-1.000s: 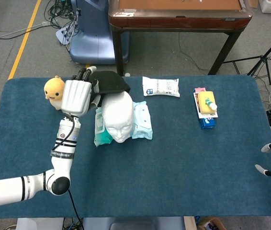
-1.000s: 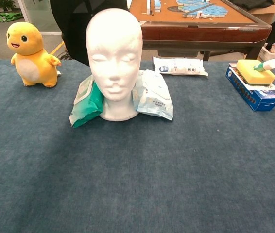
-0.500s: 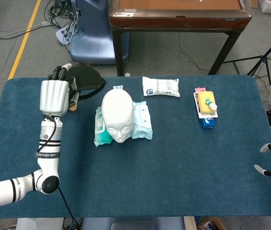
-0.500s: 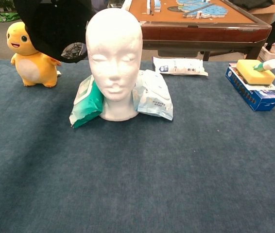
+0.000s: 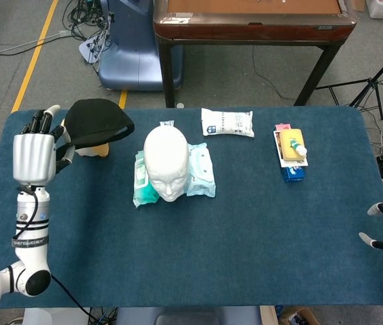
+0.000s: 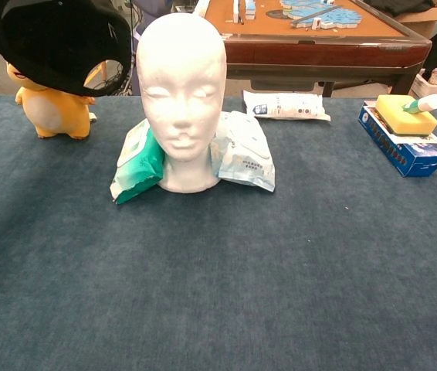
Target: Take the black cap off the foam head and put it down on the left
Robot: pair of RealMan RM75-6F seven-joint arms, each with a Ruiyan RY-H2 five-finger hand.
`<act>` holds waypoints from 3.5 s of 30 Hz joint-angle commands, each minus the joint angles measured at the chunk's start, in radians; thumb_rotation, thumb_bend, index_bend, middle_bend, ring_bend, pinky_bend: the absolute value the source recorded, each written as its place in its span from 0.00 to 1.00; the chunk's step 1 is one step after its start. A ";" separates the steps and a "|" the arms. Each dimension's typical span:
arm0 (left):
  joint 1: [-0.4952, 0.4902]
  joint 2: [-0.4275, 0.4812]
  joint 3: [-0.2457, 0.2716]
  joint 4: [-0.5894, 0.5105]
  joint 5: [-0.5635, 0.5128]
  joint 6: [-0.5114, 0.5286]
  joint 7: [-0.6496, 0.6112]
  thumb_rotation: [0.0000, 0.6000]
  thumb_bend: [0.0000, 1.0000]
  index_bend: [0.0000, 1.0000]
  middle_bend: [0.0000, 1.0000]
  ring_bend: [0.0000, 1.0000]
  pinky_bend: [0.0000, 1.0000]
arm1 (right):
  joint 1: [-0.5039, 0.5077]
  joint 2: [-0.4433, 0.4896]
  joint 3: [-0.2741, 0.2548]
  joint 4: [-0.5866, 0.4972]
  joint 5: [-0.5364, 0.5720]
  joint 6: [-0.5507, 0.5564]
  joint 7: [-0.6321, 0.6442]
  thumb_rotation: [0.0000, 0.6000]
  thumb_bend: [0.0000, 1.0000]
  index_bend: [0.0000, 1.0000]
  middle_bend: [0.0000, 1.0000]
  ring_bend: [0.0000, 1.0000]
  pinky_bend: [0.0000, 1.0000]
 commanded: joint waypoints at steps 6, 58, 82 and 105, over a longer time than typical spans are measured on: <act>0.122 0.051 0.077 -0.048 0.184 0.102 -0.088 1.00 0.34 0.62 0.19 0.17 0.40 | 0.004 -0.008 0.000 -0.004 0.007 -0.003 -0.024 1.00 0.08 0.45 0.45 0.36 0.55; 0.447 -0.323 0.247 0.720 0.722 0.443 -0.391 1.00 0.34 0.61 0.21 0.19 0.40 | 0.015 -0.020 0.000 -0.005 0.024 -0.012 -0.055 1.00 0.08 0.45 0.45 0.36 0.55; 0.550 -0.278 0.307 0.699 0.650 0.294 -0.326 1.00 0.05 0.05 0.20 0.17 0.40 | 0.017 -0.019 0.000 -0.005 0.026 -0.014 -0.056 1.00 0.08 0.45 0.45 0.36 0.55; 0.580 -0.113 0.243 0.428 0.560 0.191 -0.196 1.00 0.00 0.25 0.26 0.23 0.38 | 0.023 -0.038 -0.010 -0.013 0.010 -0.008 -0.107 1.00 0.08 0.45 0.45 0.36 0.55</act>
